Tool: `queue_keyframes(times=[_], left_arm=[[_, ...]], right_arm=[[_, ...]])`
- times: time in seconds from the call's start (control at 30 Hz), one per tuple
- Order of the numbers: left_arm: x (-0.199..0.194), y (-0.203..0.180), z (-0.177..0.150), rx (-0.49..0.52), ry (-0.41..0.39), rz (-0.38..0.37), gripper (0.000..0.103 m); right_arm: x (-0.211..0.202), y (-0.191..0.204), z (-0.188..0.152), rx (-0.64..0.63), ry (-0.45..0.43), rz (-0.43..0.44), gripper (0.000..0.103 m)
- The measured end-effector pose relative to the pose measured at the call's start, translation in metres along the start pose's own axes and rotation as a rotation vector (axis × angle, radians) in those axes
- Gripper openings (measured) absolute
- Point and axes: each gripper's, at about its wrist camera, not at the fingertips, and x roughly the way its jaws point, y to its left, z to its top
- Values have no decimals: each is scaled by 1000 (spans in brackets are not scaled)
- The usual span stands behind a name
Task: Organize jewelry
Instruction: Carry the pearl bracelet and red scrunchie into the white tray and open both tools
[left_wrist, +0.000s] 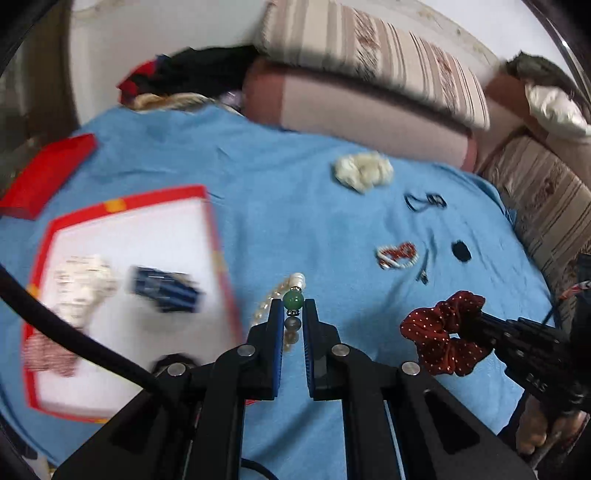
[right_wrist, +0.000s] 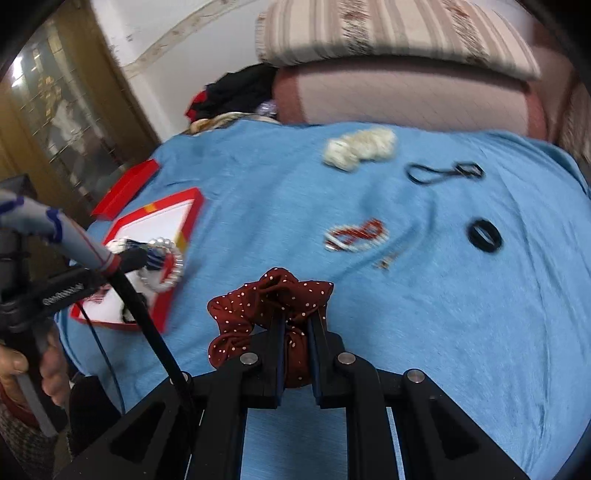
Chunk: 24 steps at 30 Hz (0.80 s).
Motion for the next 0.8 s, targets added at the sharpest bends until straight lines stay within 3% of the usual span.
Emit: queue_keyframes(times=[0.2,0.57,0.8], left_arm=[[-32,62,-4,-84,-27,84,9],[-2,148,-39,-254,62,135,9],[6,169,-42,-291,60,136,9]], right_arm=[[18,62,19,-123,15,74,14],[92,159,39,-248,107,177,14],[149,187,60,-305,123,82,12]])
